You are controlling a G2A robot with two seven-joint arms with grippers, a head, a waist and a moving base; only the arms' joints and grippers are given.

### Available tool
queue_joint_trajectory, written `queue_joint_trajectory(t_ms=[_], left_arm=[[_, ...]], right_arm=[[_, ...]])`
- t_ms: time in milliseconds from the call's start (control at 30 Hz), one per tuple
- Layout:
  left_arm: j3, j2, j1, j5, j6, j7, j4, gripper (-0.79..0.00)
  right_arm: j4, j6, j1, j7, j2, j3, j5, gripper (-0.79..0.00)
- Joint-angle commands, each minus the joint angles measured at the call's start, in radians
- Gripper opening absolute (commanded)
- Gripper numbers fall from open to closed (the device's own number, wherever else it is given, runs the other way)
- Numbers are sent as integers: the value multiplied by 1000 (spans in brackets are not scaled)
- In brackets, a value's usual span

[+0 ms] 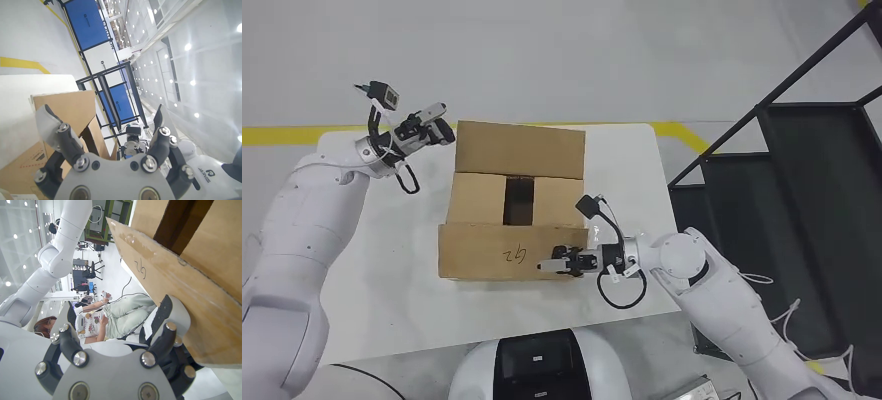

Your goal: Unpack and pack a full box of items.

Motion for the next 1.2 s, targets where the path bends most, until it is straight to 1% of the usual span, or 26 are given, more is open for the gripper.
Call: queue_joint_trajectory(t_ms=[0, 67, 133, 233, 300, 800, 833, 933, 1000, 1067, 1167], left_arm=[[-18, 18, 27, -1, 39, -38, -38, 0], [-33, 36, 47, 37, 30, -29, -20, 0], [-46, 43, 59, 42, 12, -11, 9, 0], [-38, 38, 61, 55, 12, -11, 15, 0], [-34, 31, 70, 17, 45, -44, -24, 0], [-34, 31, 70, 17, 45, -44, -24, 0], [-35, 31, 72, 17, 48, -36, -27, 0], [-51, 38, 90, 60, 35, 45, -79, 0], [-73, 41, 111, 34, 20, 67, -119, 0], [-91, 44, 123, 46, -10, 128, -128, 0], [-97, 37, 133, 62, -28, 218, -133, 0]], right_arm=[[4, -1, 4, -1, -1, -5, 1, 0], [8, 0, 8, -1, -1, -10, 3, 0], [8, 1, 11, -2, -2, -15, 1, 0], [9, 4, 14, -4, -2, -17, 0, 0], [9, 6, 15, -4, -1, -16, -1, 0], [-30, 25, 3, 7, 8, 1, -18, 0], [-31, 26, 3, 7, 8, 1, -18, 0], [-32, 29, 6, 5, 8, -5, -20, 0], [-30, 29, 8, 3, 8, -9, -21, 0], [-26, 29, 11, 2, 7, -12, -21, 0], [-15, 28, 14, -2, 7, -13, -18, 0]])
